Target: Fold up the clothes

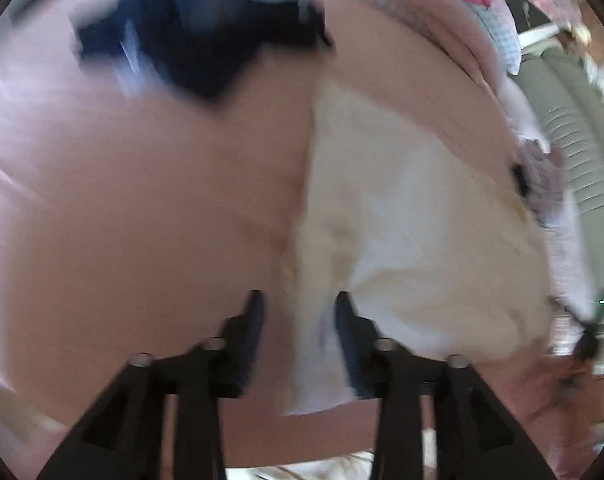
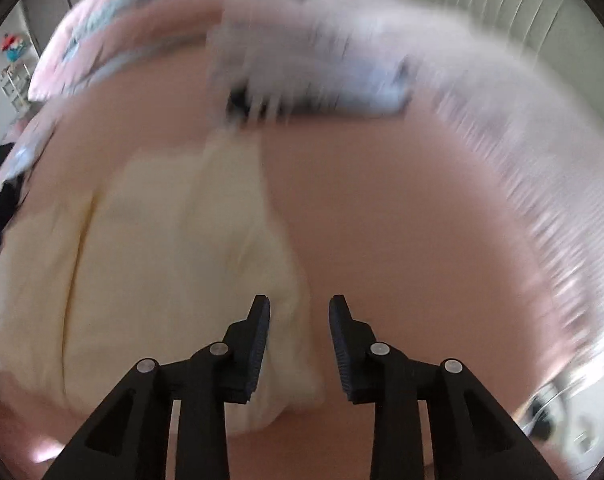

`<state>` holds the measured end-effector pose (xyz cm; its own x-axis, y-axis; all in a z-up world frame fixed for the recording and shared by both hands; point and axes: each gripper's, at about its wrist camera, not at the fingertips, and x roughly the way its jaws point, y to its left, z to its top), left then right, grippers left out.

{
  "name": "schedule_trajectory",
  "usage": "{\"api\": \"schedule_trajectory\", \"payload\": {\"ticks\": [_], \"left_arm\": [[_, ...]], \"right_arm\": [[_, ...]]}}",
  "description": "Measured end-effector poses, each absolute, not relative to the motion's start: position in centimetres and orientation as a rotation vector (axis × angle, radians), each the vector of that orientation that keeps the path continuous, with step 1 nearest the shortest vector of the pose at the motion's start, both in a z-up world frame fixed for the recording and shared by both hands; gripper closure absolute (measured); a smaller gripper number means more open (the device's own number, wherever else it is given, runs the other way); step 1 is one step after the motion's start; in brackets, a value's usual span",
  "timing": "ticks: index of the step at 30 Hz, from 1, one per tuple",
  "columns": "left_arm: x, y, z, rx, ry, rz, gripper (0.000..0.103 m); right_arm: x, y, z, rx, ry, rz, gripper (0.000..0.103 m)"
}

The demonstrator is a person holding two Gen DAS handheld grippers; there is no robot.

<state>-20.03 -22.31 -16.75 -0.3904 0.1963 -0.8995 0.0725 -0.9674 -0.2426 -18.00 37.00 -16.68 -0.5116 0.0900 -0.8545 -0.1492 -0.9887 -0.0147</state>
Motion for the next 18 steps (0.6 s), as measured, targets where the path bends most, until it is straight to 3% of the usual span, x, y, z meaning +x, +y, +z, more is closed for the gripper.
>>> {"api": "schedule_trajectory", "payload": {"ticks": [3, 9, 12, 18], "left_arm": [[-21.5, -19.3, -13.7, -1.521, -0.223, 2.575, 0.065], [-26.4, -5.0, -16.1, -1.288, -0.017, 2.296, 0.064], [-29.3, 1.6, -18.4, -1.266, 0.032, 2.186, 0.065], [-33.6, 8.1, -20.7, -1.268, 0.120, 2.123, 0.065]], "right_arm": [[-19.4, 34.9, -14.0, -1.362, -0.036, 2.787, 0.043], [-25.8, 24.3, -17.1, -1.654, -0.354, 2.921, 0.042], [-28.5, 21.8, -18.8, -1.623, -0.515, 2.920, 0.042], [-30.7, 21.0, -20.7, -1.692, -0.583, 3.076, 0.038]]}}
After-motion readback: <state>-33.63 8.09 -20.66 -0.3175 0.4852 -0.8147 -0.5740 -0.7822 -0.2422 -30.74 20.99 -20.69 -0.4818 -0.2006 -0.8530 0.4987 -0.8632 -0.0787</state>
